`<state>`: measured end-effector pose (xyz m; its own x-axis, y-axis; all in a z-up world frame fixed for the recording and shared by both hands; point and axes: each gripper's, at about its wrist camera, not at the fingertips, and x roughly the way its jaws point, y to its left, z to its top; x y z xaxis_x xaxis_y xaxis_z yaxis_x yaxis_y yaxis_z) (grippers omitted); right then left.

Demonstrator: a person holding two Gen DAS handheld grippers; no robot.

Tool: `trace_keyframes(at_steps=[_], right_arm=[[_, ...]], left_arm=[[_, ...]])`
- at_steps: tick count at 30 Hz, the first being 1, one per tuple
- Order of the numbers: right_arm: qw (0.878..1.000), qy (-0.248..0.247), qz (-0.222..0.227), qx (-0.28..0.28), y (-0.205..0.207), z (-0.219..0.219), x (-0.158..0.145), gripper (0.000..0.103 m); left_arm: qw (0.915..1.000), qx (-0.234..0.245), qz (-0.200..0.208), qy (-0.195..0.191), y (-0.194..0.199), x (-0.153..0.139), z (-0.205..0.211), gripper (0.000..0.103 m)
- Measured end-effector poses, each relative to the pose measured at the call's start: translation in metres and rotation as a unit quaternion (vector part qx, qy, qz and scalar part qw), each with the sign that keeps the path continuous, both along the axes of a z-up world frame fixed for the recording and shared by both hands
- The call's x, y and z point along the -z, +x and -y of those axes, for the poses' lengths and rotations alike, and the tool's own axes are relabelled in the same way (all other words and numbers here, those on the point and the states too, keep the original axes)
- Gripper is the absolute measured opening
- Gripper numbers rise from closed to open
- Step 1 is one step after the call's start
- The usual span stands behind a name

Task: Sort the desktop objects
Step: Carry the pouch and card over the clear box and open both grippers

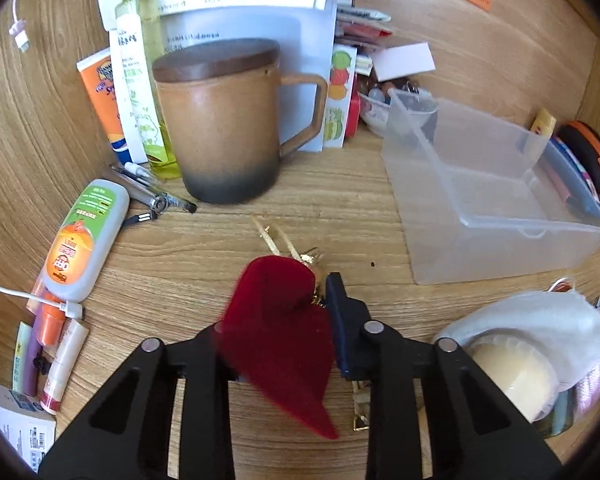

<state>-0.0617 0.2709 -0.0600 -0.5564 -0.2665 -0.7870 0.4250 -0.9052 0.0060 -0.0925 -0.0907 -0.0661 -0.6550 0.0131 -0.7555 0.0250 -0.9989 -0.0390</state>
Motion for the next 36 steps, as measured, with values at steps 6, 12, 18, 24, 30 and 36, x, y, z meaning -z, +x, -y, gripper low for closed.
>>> trace_keyframes(at_steps=[6,12,18,24,30,36], right_arm=[[1.0,-0.012,-0.017,0.004,0.0,-0.001,-0.015,0.025],[0.999,-0.013,-0.031,0.0,-0.001,0.007,-0.024,0.025],[0.999,-0.019,-0.047,-0.01,-0.003,0.013,-0.041,0.025],[0.997,-0.017,-0.076,-0.026,-0.006,0.023,-0.065,0.025],[0.994,-0.024,-0.099,-0.041,-0.013,0.033,-0.084,0.025],[0.991,-0.035,-0.115,-0.059,-0.027,0.047,-0.096,0.025]], left_arm=[[0.9999,0.005,-0.016,0.003,0.005,-0.014,-0.002,0.02],[0.9986,0.041,-0.034,-0.003,0.02,-0.029,-0.005,0.016],[0.9968,0.055,-0.058,-0.007,0.027,-0.05,-0.014,0.016],[0.9911,0.103,-0.083,0.006,0.031,-0.073,-0.02,0.017],[0.9857,0.131,-0.106,0.011,0.031,-0.096,-0.029,0.016],[0.9805,0.155,-0.118,0.026,0.023,-0.115,-0.041,0.016]])
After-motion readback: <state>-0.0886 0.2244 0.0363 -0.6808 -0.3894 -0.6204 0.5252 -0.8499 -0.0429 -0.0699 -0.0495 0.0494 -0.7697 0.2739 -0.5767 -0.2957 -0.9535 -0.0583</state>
